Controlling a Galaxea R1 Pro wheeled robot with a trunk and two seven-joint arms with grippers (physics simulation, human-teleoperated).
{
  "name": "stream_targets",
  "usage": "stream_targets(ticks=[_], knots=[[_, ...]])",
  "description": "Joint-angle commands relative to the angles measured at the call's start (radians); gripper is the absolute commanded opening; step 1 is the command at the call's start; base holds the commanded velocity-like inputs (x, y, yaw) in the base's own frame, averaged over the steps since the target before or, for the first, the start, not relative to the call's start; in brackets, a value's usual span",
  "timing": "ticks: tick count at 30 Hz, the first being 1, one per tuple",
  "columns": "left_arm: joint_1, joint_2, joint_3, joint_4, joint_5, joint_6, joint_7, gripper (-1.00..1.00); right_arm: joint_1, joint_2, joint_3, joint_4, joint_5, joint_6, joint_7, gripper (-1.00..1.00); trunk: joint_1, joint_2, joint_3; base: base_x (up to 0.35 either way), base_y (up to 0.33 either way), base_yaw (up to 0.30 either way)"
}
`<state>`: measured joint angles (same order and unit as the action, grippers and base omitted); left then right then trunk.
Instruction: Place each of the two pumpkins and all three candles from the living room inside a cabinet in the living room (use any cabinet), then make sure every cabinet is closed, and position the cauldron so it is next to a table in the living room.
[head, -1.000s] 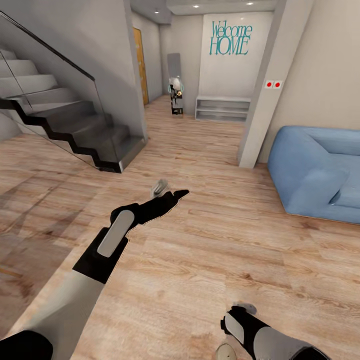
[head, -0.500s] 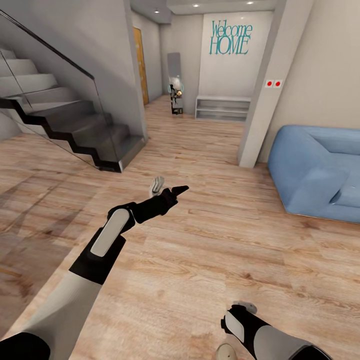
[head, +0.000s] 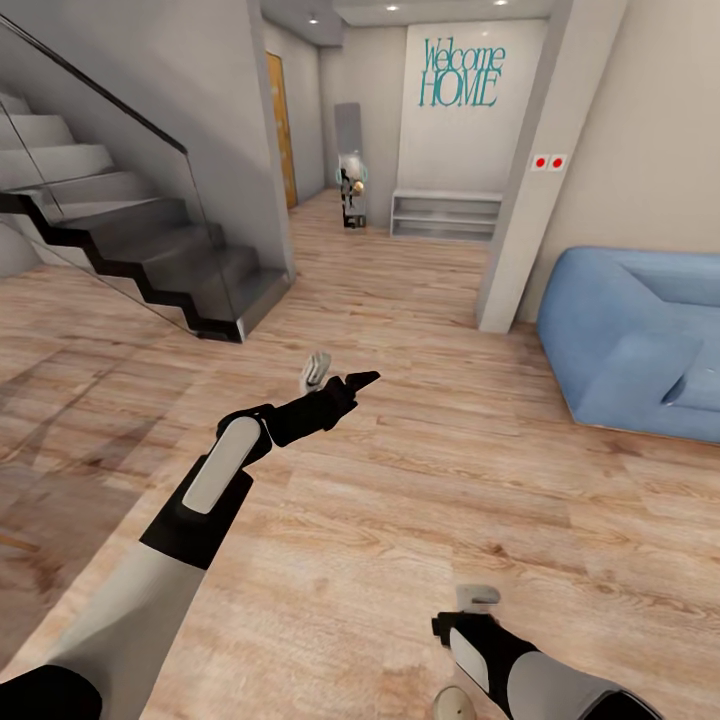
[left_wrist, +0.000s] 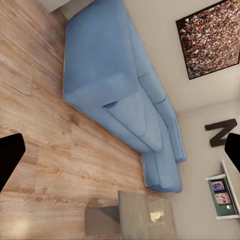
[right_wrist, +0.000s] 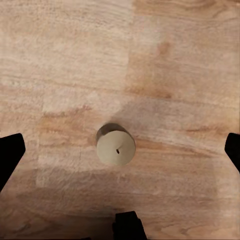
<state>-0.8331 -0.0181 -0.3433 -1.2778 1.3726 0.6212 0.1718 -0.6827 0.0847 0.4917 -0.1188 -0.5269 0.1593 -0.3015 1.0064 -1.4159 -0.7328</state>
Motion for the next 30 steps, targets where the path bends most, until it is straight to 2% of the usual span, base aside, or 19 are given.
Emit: stream_targets(ticks=[1,7,30], knots=[[-0.001,0.0,0.0,0.0,0.0,0.0,0.0,1.0,0.0,0.0,0.001,0.0,0.004,-0.012,0.003,1.0,0.004,-0.007,-0.003,0.0,0.0,0.0],[0.0,-0.002,0.0,-0.001,0.001,0.002,0.0,1.0,0.001,0.003,0.001,0.001,0.009,-0.034,0.014,1.0,0.027,-0.049,-0.022,0.0,0.0,0.0],[0.0,-0.003,0.001,0.001,0.002,0.008,-0.002,1.0,0.002,-0.005,-0.006,0.006,-0.003,-0.04,0.014,1.0,0.115,-0.21,-0.094,0.0,0.0,0.0]])
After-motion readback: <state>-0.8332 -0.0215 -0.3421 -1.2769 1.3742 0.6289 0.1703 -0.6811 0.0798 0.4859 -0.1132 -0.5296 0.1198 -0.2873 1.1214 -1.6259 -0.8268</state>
